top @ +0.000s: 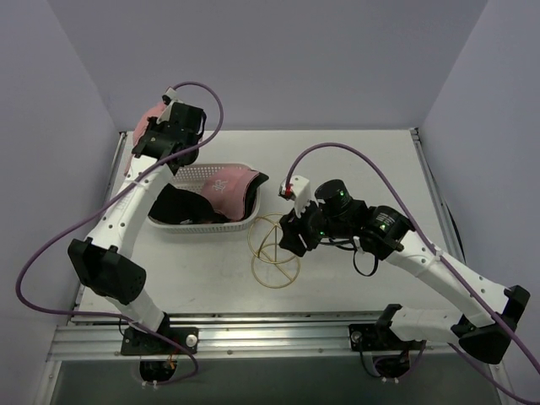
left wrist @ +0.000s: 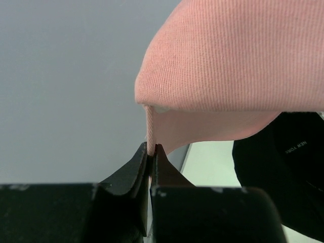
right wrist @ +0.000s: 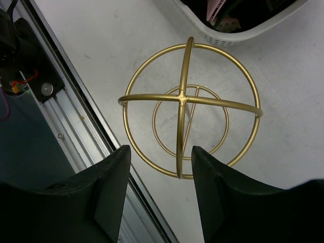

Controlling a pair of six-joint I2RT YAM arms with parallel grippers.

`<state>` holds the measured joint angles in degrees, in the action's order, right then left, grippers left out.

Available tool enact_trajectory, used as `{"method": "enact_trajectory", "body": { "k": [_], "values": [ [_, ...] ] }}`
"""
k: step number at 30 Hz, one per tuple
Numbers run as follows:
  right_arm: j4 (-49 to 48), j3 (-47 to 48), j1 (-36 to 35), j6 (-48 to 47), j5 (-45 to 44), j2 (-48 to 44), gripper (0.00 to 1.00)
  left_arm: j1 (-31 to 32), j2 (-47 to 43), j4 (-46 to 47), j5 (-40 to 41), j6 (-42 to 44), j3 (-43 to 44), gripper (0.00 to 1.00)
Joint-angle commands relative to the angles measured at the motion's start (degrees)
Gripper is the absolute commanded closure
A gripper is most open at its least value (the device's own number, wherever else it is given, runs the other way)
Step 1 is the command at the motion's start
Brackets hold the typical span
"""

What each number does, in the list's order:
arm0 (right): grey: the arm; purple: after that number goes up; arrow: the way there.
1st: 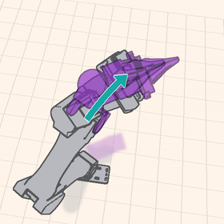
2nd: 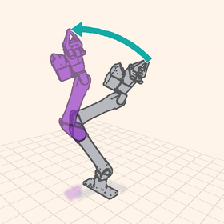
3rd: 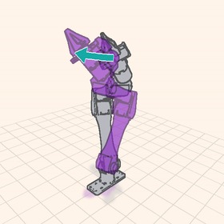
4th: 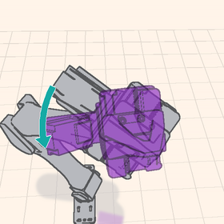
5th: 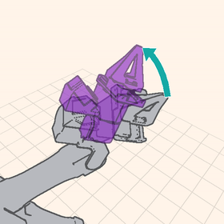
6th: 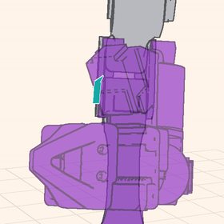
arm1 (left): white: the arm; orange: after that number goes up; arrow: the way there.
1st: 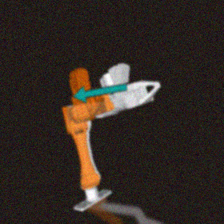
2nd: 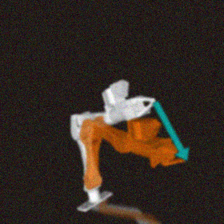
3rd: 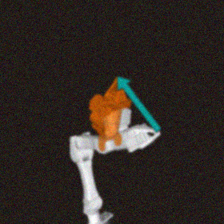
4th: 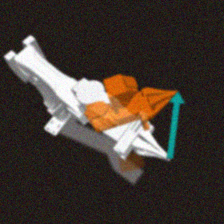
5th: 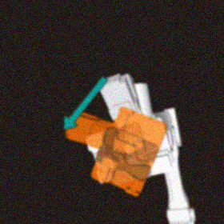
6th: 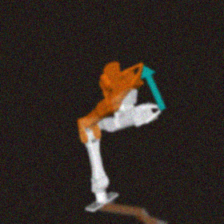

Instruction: Stack the hats

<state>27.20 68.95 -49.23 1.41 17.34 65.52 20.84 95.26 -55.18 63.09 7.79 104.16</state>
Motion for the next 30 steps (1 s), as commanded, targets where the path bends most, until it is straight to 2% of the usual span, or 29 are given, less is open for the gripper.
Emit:
{"method": "enact_trajectory", "body": {
  "k": [1, 4, 7, 19, 27, 30],
  "values": [
    [-2.4, -1.2, -0.6, 0.2, -1.4, 1.4, 0.53, 1.5, -3.4, -3.2, -2.4, -4.0, 4.0, 0.98],
    [-3.8, -2.2, -0.7, 0.7, -3.5, 2.1, 0.55, 3.8, -4.2, -3.5, -2.5, -4.8, 2.8, 0.98],
    [-4.9, -2.9, -0.7, 1.0, -4.9, 2.7, 0.61, 5.0, -4.4, -3.6, -1.6, -5.7, 1.7, 0.98],
    [-7.6, -3.1, -0.7, 2.8, -11.3, 2.6, 0.99, 5.0, -8.1, -0.2, -3.2, -3.5, -0.9, 0.98],
    [-7.7, -1.0, -0.7, 2.9, -17.2, 3.4, 1.00, 5.0, -10.0, 1.3, -4.3, -3.0, -2.6, 0.98],
    [-9.3, -1.1, -0.6, 3.4, -22.9, 3.1, 1.00, 5.1, -10.4, 1.2, -4.6, -3.1, -2.9, 0.98]
  ]
}}
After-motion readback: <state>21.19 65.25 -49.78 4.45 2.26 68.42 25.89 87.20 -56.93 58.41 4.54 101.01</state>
